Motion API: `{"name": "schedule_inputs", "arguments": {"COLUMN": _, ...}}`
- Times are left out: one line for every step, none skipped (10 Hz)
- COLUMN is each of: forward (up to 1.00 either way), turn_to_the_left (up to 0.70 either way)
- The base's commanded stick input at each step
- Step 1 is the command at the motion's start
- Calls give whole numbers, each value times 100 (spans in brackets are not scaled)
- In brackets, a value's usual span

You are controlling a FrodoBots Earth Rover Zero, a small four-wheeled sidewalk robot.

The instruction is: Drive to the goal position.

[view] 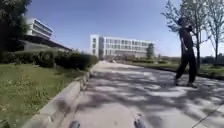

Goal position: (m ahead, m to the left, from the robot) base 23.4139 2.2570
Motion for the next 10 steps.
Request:
{"name": "schedule_inputs", "arguments": {"forward": 70, "turn_to_the_left": 0}}
{"name": "schedule_inputs", "arguments": {"forward": 70, "turn_to_the_left": 0}}
{"name": "schedule_inputs", "arguments": {"forward": 70, "turn_to_the_left": 0}}
{"name": "schedule_inputs", "arguments": {"forward": 70, "turn_to_the_left": 0}}
{"name": "schedule_inputs", "arguments": {"forward": 70, "turn_to_the_left": 0}}
{"name": "schedule_inputs", "arguments": {"forward": 70, "turn_to_the_left": 0}}
{"name": "schedule_inputs", "arguments": {"forward": 70, "turn_to_the_left": 0}}
{"name": "schedule_inputs", "arguments": {"forward": 70, "turn_to_the_left": 0}}
{"name": "schedule_inputs", "arguments": {"forward": 70, "turn_to_the_left": 0}}
{"name": "schedule_inputs", "arguments": {"forward": 70, "turn_to_the_left": 0}}
